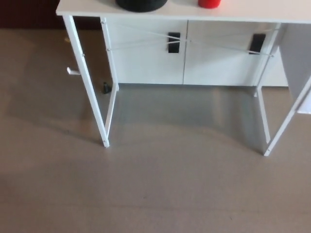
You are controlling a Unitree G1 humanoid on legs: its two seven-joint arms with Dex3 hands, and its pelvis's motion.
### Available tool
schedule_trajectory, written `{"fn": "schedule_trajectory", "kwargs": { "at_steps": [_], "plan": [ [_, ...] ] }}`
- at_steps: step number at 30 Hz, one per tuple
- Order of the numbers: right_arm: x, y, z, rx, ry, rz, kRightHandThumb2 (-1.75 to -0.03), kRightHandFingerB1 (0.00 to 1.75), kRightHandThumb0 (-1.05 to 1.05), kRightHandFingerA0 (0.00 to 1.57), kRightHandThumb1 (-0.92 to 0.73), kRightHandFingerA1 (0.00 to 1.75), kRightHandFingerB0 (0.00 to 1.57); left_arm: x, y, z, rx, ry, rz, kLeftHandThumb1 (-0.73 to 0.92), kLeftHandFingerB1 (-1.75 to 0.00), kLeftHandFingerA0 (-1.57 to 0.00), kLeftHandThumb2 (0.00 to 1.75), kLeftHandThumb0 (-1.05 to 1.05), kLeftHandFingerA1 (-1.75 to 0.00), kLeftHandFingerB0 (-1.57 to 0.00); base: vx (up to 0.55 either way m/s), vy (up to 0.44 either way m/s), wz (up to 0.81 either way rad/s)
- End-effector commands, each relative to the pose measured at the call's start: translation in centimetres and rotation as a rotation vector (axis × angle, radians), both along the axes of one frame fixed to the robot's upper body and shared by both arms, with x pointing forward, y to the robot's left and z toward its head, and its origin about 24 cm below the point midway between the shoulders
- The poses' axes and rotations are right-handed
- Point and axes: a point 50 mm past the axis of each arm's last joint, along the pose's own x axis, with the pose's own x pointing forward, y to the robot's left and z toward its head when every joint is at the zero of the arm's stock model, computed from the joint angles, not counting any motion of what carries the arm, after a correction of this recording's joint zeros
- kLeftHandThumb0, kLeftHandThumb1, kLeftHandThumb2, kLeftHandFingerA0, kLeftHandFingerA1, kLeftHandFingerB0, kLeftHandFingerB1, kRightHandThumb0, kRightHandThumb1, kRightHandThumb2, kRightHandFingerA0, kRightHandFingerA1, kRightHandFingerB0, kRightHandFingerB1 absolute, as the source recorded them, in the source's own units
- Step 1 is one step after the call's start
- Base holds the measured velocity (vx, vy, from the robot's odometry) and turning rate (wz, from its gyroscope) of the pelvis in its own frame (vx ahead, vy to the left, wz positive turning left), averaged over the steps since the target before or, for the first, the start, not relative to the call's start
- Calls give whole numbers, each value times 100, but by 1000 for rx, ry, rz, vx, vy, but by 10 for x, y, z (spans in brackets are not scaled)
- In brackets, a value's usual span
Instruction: The robot walk towards a table in front and uses its left hand to pick up the pot from the base and pour water to the cup on the right hand side
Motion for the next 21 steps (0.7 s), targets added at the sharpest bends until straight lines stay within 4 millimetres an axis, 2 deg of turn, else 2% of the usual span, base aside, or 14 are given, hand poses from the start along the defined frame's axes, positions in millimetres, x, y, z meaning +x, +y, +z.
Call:
{"fn": "schedule_trajectory", "kwargs": {
  "at_steps": [1,3,5,11,12,14,15,18,19,21],
  "plan": [
    [-7,-1,-2,11,8,-21,-54,38,-9,60,-53,57,36,-6,7,3,76,13,18,50,-46,-23,90,-1,-51,-13,212,-122,1],
    [-7,-1,-2,11,8,-24,-54,38,-8,56,-53,54,36,-6,7,3,90,18,22,49,-46,-23,89,-1,-51,-14,150,-70,-7],
    [-7,-1,-2,3,14,-23,-54,38,-10,62,-53,56,36,-6,7,3,85,13,26,49,-46,-21,89,-1,-51,-14,164,4,-10],
    [-7,0,-2,12,4,-12,-56,38,-11,55,-53,53,32,-6,7,3,86,7,26,48,-47,-21,89,-1,-51,-14,200,117,-3],
    [-7,0,-2,14,2,-14,-86,52,-5,49,-38,67,21,-6,7,3,84,6,24,49,-46,-20,89,-1,-50,-13,328,198,1],
    [-7,-1,-2,20,3,-18,-85,51,-4,50,-37,67,20,-6,7,3,83,10,22,49,-46,-21,90,-2,-51,-12,316,60,-12],
    [-7,-1,-2,20,4,-19,-85,52,-4,52,-37,68,20,-6,7,3,85,12,18,69,-31,-31,61,-4,-35,-22,312,57,7],
    [-7,-1,-2,12,4,-13,-86,52,-5,50,-38,67,22,-6,7,3,90,14,7,69,-31,-30,61,-4,-35,-21,223,91,7],
    [-7,-1,-2,14,4,-15,-55,38,-8,53,-54,54,31,-6,6,3,90,10,9,69,-31,-30,61,-4,-35,-21,250,60,4],
    [-7,-1,-2,12,4,-12,-55,38,-10,53,-54,53,31,-6,6,3,89,11,8,68,-31,-31,60,-4,-35,-21,231,24,7]
  ]
}}
